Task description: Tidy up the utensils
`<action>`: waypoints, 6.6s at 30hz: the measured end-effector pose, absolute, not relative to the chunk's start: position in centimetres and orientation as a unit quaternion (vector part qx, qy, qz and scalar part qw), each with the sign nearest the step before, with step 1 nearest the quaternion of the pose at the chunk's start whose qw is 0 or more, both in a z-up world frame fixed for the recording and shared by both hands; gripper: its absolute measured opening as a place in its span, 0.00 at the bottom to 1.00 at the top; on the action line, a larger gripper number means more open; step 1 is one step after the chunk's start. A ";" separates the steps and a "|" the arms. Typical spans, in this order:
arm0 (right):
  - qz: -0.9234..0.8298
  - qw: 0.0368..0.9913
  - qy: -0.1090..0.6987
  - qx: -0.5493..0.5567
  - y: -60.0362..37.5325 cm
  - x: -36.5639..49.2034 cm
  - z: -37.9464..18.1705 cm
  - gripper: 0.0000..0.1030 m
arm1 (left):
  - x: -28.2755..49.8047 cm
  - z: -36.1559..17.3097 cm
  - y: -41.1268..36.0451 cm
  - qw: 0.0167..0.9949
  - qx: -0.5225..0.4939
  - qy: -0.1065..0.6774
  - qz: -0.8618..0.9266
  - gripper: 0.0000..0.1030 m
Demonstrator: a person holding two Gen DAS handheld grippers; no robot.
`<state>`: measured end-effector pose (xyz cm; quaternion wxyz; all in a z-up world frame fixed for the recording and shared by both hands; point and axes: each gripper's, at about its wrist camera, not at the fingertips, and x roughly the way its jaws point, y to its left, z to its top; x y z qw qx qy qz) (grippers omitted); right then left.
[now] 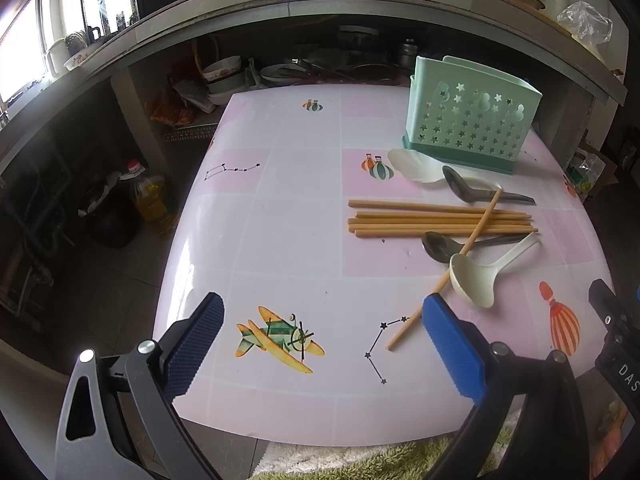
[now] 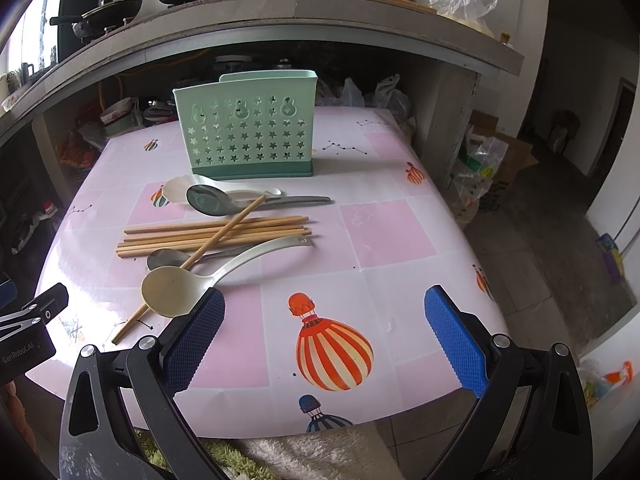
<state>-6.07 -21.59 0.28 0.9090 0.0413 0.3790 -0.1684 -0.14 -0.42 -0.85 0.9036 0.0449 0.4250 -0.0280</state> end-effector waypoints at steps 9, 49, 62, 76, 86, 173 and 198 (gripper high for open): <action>-0.167 0.909 0.381 0.042 -21.6 -6.0 0.2 0.92 | 0.0 -1.0 -0.5 0.903 0.044 0.427 -0.030 0.95; -0.063 0.904 0.409 0.109 -24.3 -3.4 -5.5 0.92 | 3.4 -5.2 -5.5 0.811 -0.101 0.494 -0.296 0.57; -0.045 0.895 0.422 0.139 -25.4 -3.0 -6.4 0.92 | 5.5 -7.2 -6.1 0.793 -0.115 0.541 -0.256 0.32; -0.069 0.910 0.392 0.118 -25.8 -3.9 -4.9 0.92 | 5.7 -6.2 -6.6 0.834 -0.092 0.497 -0.220 0.05; -0.096 0.949 0.288 0.081 -26.3 -4.9 -0.4 0.92 | 3.8 0.2 0.1 0.898 -0.115 0.381 -0.187 0.05; 0.127 0.962 0.219 0.098 -26.3 4.1 9.9 0.00 | 14.2 12.4 -1.8 0.957 0.085 0.235 -0.150 0.05; 0.128 0.975 0.141 0.117 -29.7 2.2 13.6 0.00 | 24.9 8.0 -14.0 0.832 0.343 0.376 -0.221 0.08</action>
